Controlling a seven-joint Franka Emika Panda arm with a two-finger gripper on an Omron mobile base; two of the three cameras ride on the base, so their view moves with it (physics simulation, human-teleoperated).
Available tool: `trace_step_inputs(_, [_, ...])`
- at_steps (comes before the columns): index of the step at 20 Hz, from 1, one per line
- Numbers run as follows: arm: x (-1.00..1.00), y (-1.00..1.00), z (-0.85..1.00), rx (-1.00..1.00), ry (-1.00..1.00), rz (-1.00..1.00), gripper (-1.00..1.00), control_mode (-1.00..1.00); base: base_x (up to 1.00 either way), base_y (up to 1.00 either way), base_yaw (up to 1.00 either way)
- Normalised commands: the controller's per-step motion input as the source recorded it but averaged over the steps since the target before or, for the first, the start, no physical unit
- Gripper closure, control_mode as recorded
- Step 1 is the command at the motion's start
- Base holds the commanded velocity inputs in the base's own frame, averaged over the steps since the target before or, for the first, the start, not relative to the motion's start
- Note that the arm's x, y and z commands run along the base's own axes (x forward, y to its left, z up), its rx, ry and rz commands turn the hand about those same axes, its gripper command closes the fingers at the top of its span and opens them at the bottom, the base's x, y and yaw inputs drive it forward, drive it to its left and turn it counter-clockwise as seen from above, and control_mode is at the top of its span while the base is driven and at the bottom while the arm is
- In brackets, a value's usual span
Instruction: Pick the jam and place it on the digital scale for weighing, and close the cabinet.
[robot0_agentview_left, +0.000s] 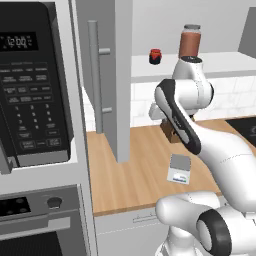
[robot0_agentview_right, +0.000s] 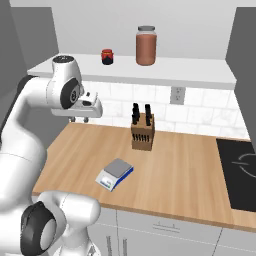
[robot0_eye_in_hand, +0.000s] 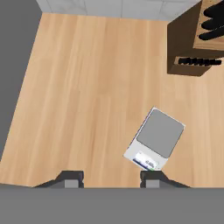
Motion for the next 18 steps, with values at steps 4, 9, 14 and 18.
trace_step_inputs(4, [-0.36, 0.0, 0.01, 0.0, -0.04, 0.0, -1.0, -1.0, 0.0, 0.0, 0.0])
trace_step_inputs(9, [-0.6, -0.03, 0.18, 0.03, -0.27, 0.0, -1.0, -1.0, 0.0, 0.0, 0.0])
trace_step_inputs(14, [-0.35, -0.09, 0.58, 0.06, -0.4, 0.04, -1.0, -1.0, 0.0, 0.0, 0.0])
trace_step_inputs(18, [-0.06, -0.11, 0.69, 0.09, -0.37, 0.05, -1.0, -1.0, 0.0, 0.0, 0.0])
